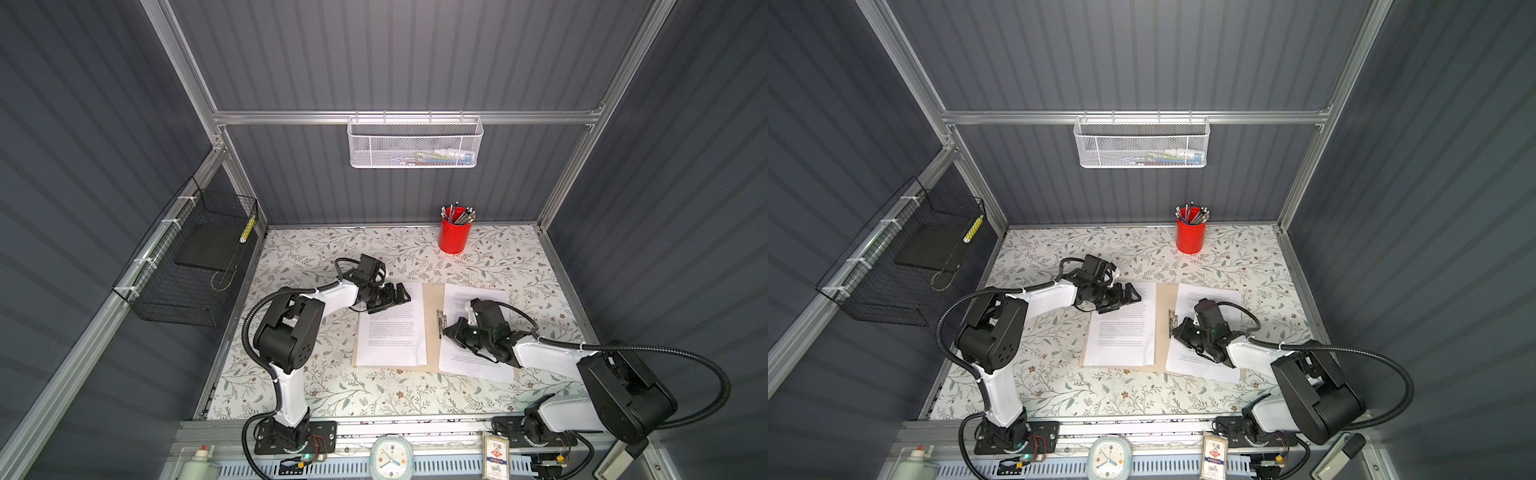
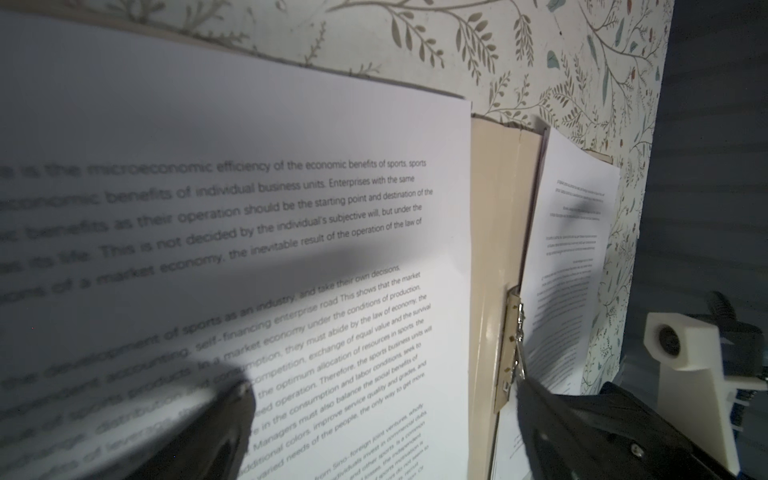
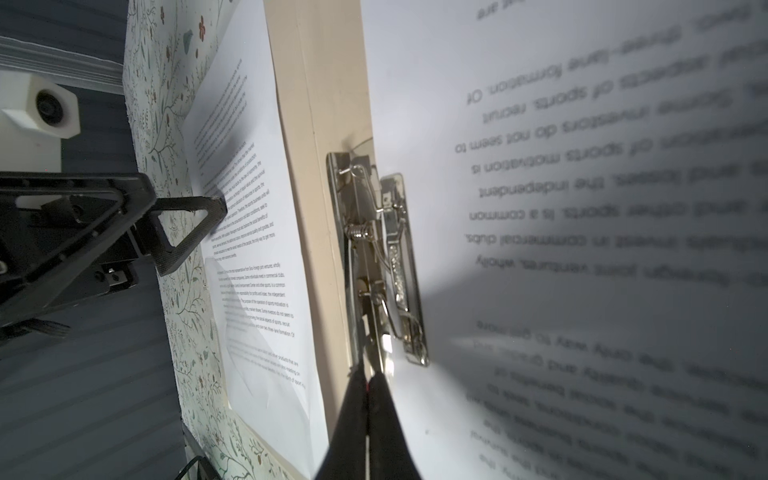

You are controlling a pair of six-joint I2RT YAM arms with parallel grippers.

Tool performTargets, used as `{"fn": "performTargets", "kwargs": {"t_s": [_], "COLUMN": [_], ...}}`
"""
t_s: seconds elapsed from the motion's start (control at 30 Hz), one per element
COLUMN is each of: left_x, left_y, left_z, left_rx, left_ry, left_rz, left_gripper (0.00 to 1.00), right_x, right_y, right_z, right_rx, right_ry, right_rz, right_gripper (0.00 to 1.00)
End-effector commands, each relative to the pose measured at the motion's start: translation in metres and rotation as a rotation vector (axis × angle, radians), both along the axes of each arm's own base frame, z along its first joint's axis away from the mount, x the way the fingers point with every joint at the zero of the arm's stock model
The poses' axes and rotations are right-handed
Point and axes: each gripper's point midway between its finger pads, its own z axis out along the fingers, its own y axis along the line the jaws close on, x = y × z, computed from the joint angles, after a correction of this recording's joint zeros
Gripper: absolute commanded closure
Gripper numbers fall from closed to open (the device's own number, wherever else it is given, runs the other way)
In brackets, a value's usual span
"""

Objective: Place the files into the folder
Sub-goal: 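Press the clip lever down with the right gripper to clamp the sheets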

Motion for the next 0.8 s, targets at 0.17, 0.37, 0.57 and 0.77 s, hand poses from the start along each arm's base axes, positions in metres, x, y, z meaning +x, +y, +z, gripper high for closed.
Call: {"fn": "performTargets", "kwargs": {"t_s": [0.17,0.37,0.57,0.77], "left_x": [-0.053,-0.052,-0.052,-0.054], "left_y": [0.071,0.071,0.073,0.074], "left_z": [-0.097,-0.098,-0.098,-0.102], "left_rx": [0.312,0.314,0.32,0.319], "left_ry": [0.27,0.266,0.264,0.268], "left_rz": [0.075,0.079,0.083,0.083], "left_gripper": [0.0,0.0,0.0,0.0], "right_x": [-0.069,-0.078,-0.09,-0.092], "right_y": [-0.06,-0.064,-0.077,-0.077], "right_z": [-0.089,-0.1,-0.113,-0.12], "right_rx": [-0.314,-0.387,-0.439,-0.469], "right_ry": [0.335,0.368,0.405,0.415], "right_rz": [-0.03,-0.011,-0.024,-0.001], "right_gripper": [1.0,1.0,1.0,1.0]}}
